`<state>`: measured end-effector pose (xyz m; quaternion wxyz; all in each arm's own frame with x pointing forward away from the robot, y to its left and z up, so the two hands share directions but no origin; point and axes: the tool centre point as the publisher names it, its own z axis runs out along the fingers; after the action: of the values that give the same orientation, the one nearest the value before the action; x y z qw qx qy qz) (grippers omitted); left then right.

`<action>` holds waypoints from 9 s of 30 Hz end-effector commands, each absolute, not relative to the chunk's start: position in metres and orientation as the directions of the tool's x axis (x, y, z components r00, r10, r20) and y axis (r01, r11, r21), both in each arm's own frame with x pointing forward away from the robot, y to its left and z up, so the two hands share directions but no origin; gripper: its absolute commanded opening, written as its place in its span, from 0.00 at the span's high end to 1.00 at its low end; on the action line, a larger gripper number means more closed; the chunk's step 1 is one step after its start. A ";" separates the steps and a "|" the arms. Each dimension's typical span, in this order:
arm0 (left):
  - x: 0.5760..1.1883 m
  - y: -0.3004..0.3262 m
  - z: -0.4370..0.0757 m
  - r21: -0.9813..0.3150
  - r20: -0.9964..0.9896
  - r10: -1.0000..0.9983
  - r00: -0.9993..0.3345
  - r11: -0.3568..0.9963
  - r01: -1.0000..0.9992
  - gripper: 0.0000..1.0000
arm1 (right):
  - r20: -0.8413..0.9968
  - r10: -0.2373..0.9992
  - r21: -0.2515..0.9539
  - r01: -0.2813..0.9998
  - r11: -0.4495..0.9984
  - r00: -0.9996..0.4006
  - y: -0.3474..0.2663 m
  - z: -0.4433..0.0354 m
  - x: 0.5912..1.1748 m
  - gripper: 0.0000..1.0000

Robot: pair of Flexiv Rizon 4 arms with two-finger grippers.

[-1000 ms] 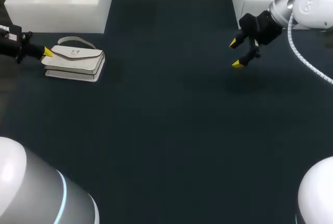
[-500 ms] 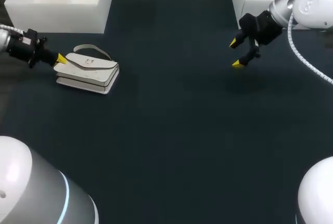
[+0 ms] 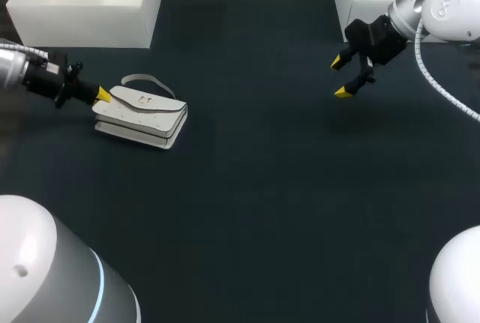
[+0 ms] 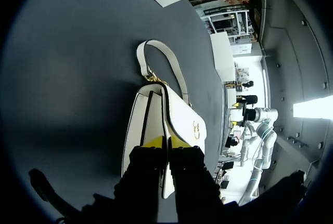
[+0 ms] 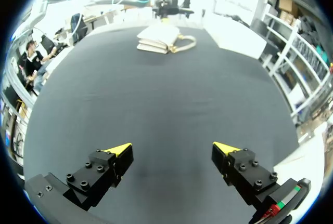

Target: Pick up the bag, open it, inspect its contents, close it, and place it on the opposite side

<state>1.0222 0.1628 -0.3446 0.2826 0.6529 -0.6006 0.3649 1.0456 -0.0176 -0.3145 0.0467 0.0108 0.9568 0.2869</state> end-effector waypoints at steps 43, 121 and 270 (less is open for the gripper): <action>1.016 0.060 -0.345 -0.260 0.873 -0.488 -0.011 -0.446 -0.856 1.00 | -0.083 0.046 0.551 -0.007 0.834 -0.996 -0.018 -0.315 1.046 0.00; 1.060 -0.085 -0.343 -0.114 0.898 -0.440 0.009 -0.251 -0.961 0.61 | -0.083 0.046 0.551 -0.007 0.834 -0.996 -0.018 -0.315 1.046 0.00; 1.095 -0.038 -0.239 -0.504 0.048 -0.464 -0.884 0.753 -0.423 0.00 | -0.555 0.044 0.090 -0.008 0.996 -0.831 0.052 -0.277 1.043 0.00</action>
<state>1.0941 -0.0376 -0.2385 -0.0404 0.2370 -0.9353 0.2596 1.0452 0.0521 -0.2758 0.2843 0.0088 0.9577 0.0439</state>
